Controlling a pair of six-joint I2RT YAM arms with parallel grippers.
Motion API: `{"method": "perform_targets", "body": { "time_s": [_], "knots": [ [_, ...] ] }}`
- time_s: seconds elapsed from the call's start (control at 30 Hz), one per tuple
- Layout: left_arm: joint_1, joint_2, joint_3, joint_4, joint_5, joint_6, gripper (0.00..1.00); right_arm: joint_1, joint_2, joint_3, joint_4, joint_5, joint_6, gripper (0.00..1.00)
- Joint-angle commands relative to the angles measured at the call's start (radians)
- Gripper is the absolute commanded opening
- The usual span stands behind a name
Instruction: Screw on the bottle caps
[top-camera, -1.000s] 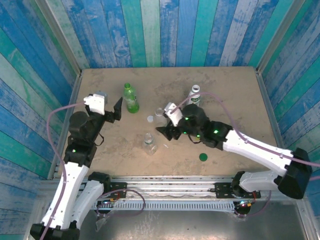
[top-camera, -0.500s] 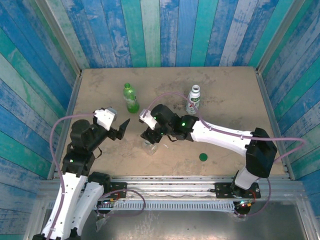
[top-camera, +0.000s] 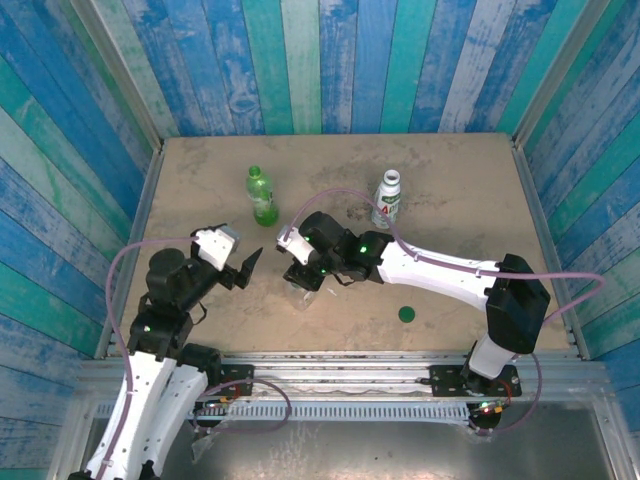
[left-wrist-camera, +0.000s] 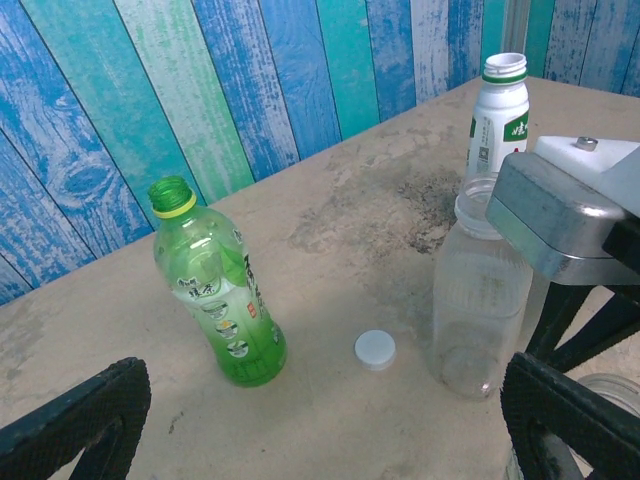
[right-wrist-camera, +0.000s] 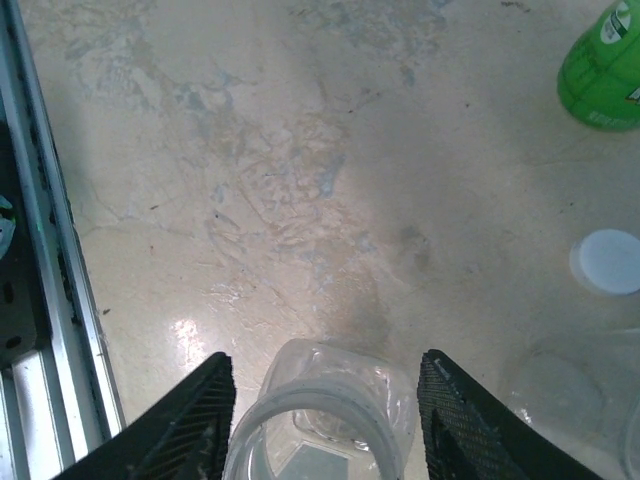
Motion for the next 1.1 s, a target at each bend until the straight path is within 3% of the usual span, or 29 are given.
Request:
{"method": "perform_targets", "body": {
  "time_s": [0.0,0.7,1.07],
  "knots": [
    [-0.003,-0.011,-0.008,0.014,0.011,0.01,0.94,0.007,0.003,-0.003,-0.013,-0.02,0.01,0.48],
    [-0.018,0.012,0.018,0.001,0.033,-0.02,0.96,-0.002,-0.099,-0.081,0.005,0.065,0.073,0.38],
    [-0.023,0.027,0.017,0.027,0.07,-0.06,0.96,-0.008,-0.148,-0.107,-0.027,0.113,0.072,0.38]
  ]
}}
